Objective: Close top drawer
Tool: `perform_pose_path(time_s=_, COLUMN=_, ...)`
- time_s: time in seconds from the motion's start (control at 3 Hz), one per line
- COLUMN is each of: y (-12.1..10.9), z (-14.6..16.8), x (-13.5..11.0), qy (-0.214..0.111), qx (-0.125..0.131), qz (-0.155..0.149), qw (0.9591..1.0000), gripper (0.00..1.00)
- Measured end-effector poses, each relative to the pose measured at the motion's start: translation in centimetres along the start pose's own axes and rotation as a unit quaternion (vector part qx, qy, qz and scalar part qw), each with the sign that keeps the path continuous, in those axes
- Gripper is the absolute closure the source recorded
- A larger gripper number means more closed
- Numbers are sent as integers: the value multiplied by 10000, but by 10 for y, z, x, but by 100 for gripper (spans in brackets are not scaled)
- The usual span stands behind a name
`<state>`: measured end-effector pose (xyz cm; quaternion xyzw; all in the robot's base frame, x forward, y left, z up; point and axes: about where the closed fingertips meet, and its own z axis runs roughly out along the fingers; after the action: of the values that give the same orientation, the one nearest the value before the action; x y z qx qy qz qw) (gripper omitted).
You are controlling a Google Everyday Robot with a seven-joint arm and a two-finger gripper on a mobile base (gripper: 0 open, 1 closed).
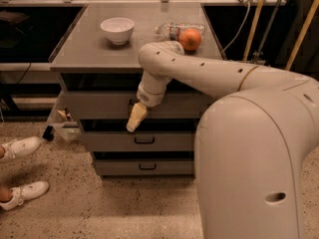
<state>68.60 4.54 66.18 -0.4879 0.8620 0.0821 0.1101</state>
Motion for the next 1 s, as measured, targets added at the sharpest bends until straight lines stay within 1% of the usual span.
perform_pose_path(time_s=0.33, y=22, z=-3, x=18, qy=72, qx=-39, qz=173, qw=9998, gripper=0)
perform_pose_path(time_s=0.67, y=61, z=-49, x=23, qy=-483, qx=363, qz=507, qw=9969, gripper=0)
perform_pose_path(time_s=1.0, y=109, z=-101, x=8, qy=-1266, qx=1098, qz=313, qw=9854, gripper=0)
